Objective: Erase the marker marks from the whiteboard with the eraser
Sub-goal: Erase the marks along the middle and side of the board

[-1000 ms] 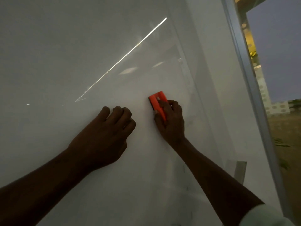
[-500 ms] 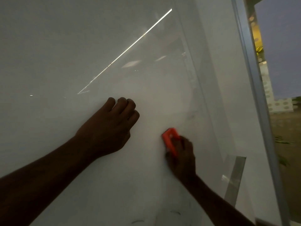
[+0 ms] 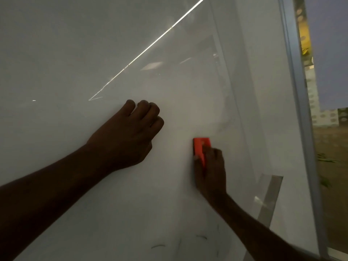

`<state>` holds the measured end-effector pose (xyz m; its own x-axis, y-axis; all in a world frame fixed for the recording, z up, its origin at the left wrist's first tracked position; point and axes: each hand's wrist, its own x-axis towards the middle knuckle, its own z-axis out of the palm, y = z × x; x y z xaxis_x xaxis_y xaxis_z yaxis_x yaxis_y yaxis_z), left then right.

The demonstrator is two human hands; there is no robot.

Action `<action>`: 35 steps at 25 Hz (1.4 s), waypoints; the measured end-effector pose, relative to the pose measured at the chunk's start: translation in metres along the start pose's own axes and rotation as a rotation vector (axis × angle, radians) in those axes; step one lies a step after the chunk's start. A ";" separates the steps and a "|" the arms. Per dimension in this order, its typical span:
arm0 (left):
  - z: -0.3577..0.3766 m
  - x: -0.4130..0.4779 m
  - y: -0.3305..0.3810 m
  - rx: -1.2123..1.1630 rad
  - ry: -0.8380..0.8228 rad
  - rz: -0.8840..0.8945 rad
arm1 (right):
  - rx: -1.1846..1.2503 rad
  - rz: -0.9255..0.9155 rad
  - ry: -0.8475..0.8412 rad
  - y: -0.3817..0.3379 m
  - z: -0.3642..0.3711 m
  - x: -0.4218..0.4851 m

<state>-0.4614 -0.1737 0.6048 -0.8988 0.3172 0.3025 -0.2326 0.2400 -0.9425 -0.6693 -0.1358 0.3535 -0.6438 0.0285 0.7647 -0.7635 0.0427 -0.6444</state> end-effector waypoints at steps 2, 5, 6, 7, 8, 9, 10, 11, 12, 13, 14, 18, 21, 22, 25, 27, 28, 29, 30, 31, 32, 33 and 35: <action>0.000 -0.001 0.000 -0.001 -0.001 -0.001 | -0.059 -0.136 -0.040 0.011 -0.005 -0.006; 0.001 0.000 0.001 0.000 -0.010 0.006 | -0.161 0.214 0.003 0.040 -0.011 0.062; 0.001 0.001 0.001 -0.003 -0.013 0.007 | -0.140 0.381 -0.013 0.048 -0.017 0.085; 0.001 0.001 0.000 -0.001 -0.017 0.005 | -0.112 0.490 -0.030 0.049 -0.020 0.099; 0.000 0.001 0.000 0.003 -0.023 0.002 | -0.103 0.530 -0.036 0.042 -0.019 0.100; 0.000 0.001 0.001 0.005 -0.032 0.003 | -0.100 0.502 -0.028 0.027 -0.017 0.088; 0.000 0.001 0.001 0.004 -0.040 0.005 | -0.092 0.412 -0.006 0.009 -0.012 0.064; -0.001 0.001 0.002 -0.006 -0.043 0.004 | -0.066 0.279 0.002 -0.009 -0.008 0.032; -0.001 0.001 0.002 -0.016 -0.042 0.003 | -0.025 0.130 -0.034 -0.027 -0.006 -0.004; -0.001 0.000 0.002 -0.023 -0.041 0.000 | -0.017 0.002 -0.082 -0.035 -0.006 -0.037; -0.001 -0.001 0.002 -0.027 -0.038 -0.004 | -0.049 -0.113 -0.121 -0.032 -0.007 -0.055; 0.001 0.001 0.002 -0.051 -0.018 0.020 | -0.156 0.204 -0.022 0.021 -0.014 -0.005; 0.002 0.001 0.003 -0.019 -0.027 0.029 | -0.138 0.671 -0.003 0.030 -0.017 0.014; 0.001 0.000 0.004 -0.009 -0.032 0.028 | -0.130 0.660 0.017 0.015 -0.016 0.002; -0.004 0.001 0.003 -0.021 -0.046 0.033 | -0.010 0.285 -0.015 -0.054 -0.010 -0.099; -0.009 -0.003 0.009 -0.044 -0.031 0.024 | 0.022 0.025 -0.200 -0.087 -0.017 -0.173; -0.010 -0.011 0.016 -0.071 -0.032 0.014 | 0.014 -0.061 -0.259 -0.081 -0.022 -0.183; -0.011 -0.023 0.027 -0.104 -0.043 0.014 | 0.010 -0.109 -0.279 -0.066 -0.025 -0.175; -0.011 -0.039 0.041 -0.129 -0.051 0.026 | -0.040 -0.071 -0.244 -0.048 -0.026 -0.159; -0.011 -0.056 0.055 -0.140 -0.054 0.050 | -0.095 0.049 -0.178 -0.030 -0.027 -0.140; -0.010 -0.072 0.067 -0.140 -0.063 0.080 | -0.149 0.216 -0.115 -0.013 -0.030 -0.118; -0.010 -0.083 0.074 -0.134 -0.076 0.110 | -0.168 0.409 -0.089 0.001 -0.031 -0.100; -0.010 -0.086 0.079 -0.111 -0.085 0.129 | -0.134 0.650 -0.071 0.009 -0.031 -0.086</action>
<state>-0.3984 -0.1730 0.5055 -0.9478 0.2741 0.1629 -0.0755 0.3034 -0.9499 -0.6191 -0.1073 0.2817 -0.9761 0.0248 0.2161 -0.2094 0.1625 -0.9643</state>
